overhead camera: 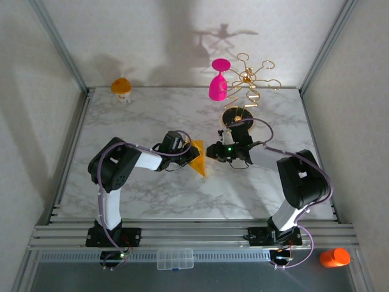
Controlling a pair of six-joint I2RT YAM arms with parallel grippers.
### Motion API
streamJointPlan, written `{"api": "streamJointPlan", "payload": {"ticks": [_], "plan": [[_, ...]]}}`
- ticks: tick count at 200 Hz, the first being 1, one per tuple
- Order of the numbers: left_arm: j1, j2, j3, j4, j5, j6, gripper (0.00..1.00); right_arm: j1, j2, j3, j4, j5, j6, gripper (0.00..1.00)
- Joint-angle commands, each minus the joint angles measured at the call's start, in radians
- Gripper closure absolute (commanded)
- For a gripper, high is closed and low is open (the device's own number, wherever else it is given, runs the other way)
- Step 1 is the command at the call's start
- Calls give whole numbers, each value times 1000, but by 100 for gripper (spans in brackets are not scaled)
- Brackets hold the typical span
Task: Fold a paper plane with a square sheet of paper (pick it up from the middle)
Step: Fourth fold the wing at the center of the table.
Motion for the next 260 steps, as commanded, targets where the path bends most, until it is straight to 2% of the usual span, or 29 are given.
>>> {"api": "streamJointPlan", "payload": {"ticks": [1, 34, 67, 123, 196, 260], "plan": [[5, 41, -11, -87, -18, 9, 87, 12, -5, -15, 27, -30, -3, 82], [5, 44, -9, -89, -20, 7, 87, 65, 45, 14, 18, -46, -30, 90], [5, 47, -7, -93, -20, 6, 87, 103, 102, 33, 23, -38, -33, 92], [5, 59, -7, -100, -20, -10, 88, 118, 176, 56, 13, -6, -31, 94], [10, 61, -7, -109, -26, -20, 88, 118, 192, 36, -12, 43, -27, 94], [11, 67, -7, -112, -26, -20, 88, 118, 209, 30, 0, 14, -25, 95]]}}
